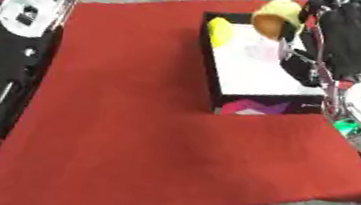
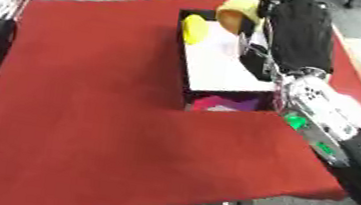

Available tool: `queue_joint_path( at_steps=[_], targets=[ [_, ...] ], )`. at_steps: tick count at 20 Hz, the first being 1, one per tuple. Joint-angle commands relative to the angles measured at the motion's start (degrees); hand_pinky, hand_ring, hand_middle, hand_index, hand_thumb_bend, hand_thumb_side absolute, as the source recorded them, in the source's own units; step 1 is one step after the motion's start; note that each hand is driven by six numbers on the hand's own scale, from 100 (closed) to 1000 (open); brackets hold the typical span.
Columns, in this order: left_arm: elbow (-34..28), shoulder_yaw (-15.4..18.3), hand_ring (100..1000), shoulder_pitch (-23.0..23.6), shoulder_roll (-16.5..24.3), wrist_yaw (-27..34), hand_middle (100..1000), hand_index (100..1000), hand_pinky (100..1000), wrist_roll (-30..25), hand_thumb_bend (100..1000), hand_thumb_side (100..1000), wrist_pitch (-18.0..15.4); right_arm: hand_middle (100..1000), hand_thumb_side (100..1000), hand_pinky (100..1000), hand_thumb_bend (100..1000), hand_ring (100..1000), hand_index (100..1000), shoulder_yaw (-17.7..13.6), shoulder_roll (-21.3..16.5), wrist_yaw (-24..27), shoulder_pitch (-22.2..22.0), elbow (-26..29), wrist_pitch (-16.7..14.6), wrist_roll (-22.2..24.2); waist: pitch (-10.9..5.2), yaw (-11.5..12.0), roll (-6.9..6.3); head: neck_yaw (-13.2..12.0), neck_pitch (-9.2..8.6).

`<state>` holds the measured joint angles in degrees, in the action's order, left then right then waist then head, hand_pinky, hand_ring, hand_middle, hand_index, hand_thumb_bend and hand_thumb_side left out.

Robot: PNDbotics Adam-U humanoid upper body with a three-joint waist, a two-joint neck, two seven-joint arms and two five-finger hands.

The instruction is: Pick up the objects with one hand, pass them to the other hand, and then place them into the box on the other side of the table.

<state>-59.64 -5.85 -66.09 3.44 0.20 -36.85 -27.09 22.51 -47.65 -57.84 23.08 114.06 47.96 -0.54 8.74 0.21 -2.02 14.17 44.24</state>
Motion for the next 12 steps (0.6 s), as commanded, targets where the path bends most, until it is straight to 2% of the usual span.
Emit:
queue_joint_path(
  at_steps=[1, 3, 5, 6, 7, 8, 10, 11, 12],
  targets=[
    [-6.6, 0.6, 760, 0.4, 2.9, 5.0, 722, 760, 813, -10.5, 100, 581, -8.6, 292, 248, 327, 100, 877, 288, -2.8, -2.9, 1.7, 0.1, 0.0, 3.7, 2.6, -0.47, 0.9, 0.02, 2.2, -0.16],
    [-11.4, 0.8, 758, 2.4, 4.4, 8.6, 721, 759, 812, -10.0, 100, 572, -6.7, 330, 235, 327, 100, 909, 432, -4.5, -3.1, 2.4, 0.3, -2.9, 3.9, 3.2, -0.25, 2.4, -0.28, 4.0, -0.29],
    [-16.2, 1.3, 757, 4.9, 6.2, 11.7, 719, 760, 811, -9.6, 100, 559, -4.7, 421, 207, 370, 100, 963, 649, -5.2, -3.0, 3.6, 0.7, -7.4, 4.0, 3.0, -0.19, 3.9, -0.54, 5.7, -0.37],
    [-18.5, 1.6, 756, 6.2, 7.1, 13.0, 718, 760, 811, -9.4, 100, 558, -3.9, 442, 204, 377, 100, 971, 693, -5.4, -2.9, 4.5, 1.0, -9.8, 4.0, 2.8, -0.2, 4.5, -0.64, 6.5, -0.37],
    [-20.5, 2.0, 750, 7.5, 8.0, 14.0, 712, 759, 809, -9.1, 100, 553, -3.0, 497, 198, 419, 100, 983, 796, -5.4, -2.9, 5.5, 1.1, -12.2, 4.0, 2.5, -0.22, 5.1, -0.74, 7.3, -0.45],
    [-22.4, 2.4, 750, 8.8, 8.8, 14.9, 711, 759, 809, -8.9, 100, 553, -2.2, 504, 198, 426, 100, 986, 805, -5.4, -2.8, 6.4, 1.3, -14.3, 4.0, 2.0, -0.26, 5.6, -0.82, 7.8, -0.49],
    [-25.7, 3.7, 740, 12.3, 10.5, 15.9, 698, 754, 807, -8.2, 100, 558, -0.4, 645, 195, 566, 100, 1000, 925, -5.3, -2.7, 8.6, 1.3, -18.4, 4.0, 1.5, -0.31, 6.6, -0.92, 9.0, -0.76],
    [-27.4, 4.5, 735, 14.2, 11.4, 16.4, 691, 752, 806, -7.9, 100, 562, 0.4, 704, 270, 633, 100, 1000, 950, -5.1, -2.6, 9.6, 1.2, -20.0, 4.0, 1.5, -0.35, 6.9, -0.91, 9.4, -0.84],
    [-29.0, 5.2, 734, 15.9, 12.1, 16.9, 689, 751, 805, -7.6, 100, 563, 1.3, 717, 322, 648, 100, 1000, 957, -5.0, -2.7, 10.4, 1.2, -21.0, 4.0, 1.7, -0.39, 7.2, -0.88, 9.7, -0.88]
  ],
)
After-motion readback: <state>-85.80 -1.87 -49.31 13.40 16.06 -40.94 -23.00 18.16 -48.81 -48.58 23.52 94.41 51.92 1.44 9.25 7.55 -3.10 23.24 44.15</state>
